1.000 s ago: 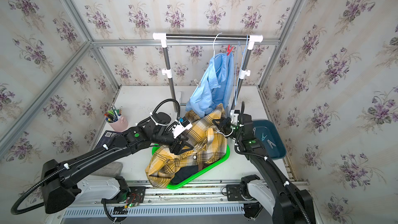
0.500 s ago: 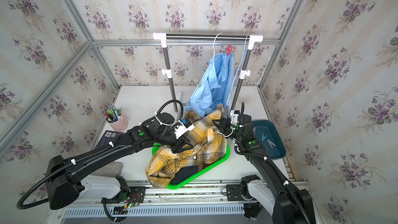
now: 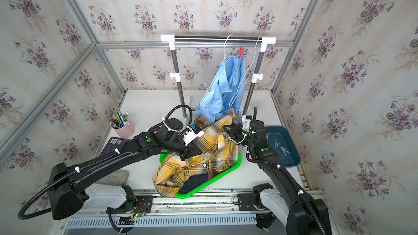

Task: Remove the clothespins securing long-sleeve shirts to the hanger
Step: Remove the clamp from the hanger, then place the hanger in the bin.

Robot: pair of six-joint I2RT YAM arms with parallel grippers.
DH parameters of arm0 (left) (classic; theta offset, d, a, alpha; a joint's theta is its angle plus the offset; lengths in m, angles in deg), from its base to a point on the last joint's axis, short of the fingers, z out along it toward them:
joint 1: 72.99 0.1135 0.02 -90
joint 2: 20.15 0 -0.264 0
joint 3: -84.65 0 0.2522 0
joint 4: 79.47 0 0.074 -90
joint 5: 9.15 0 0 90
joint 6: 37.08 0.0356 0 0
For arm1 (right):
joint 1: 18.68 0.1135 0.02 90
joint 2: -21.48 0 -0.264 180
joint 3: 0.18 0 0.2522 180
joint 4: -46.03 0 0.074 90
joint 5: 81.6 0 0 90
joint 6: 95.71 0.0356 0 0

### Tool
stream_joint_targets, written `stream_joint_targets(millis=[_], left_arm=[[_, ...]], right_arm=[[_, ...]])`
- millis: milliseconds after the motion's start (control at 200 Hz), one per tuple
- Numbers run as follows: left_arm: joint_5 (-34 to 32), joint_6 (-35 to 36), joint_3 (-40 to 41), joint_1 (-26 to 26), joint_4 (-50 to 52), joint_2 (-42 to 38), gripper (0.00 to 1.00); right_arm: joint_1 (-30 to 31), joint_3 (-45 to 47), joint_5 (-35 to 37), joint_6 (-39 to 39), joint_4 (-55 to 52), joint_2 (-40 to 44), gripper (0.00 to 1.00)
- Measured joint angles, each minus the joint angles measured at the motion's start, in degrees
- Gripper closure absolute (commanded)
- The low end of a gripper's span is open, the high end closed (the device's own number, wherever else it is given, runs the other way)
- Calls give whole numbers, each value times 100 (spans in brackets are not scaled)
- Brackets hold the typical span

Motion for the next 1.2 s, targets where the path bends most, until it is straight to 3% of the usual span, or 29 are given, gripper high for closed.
stream_joint_targets(millis=[275,505,664,794,864,959,1199], left_arm=[[-304,-13,-426,315,160,-721,90],[-459,-107,-535,831,306,-1187,89],[-509,-205,-448,887,286,-1139,90],[-514,-256,-422,925,245,-1029,90],[-511,-271,-422,933,214,-999,90],[-507,-295,-424,933,142,-922,90],[-417,-433,-501,933,28,-629,90]], right_arm=[[199,-354,118,-160,-186,-33,100],[1156,-741,531,-195,22,-634,100],[1661,-960,691,-282,332,-1154,100],[1606,-765,946,-570,199,-1088,57],[1451,-520,1128,-798,24,-809,44],[1082,-205,1217,-1071,-195,-380,34],[328,-260,1631,-2046,-1123,52,30]])
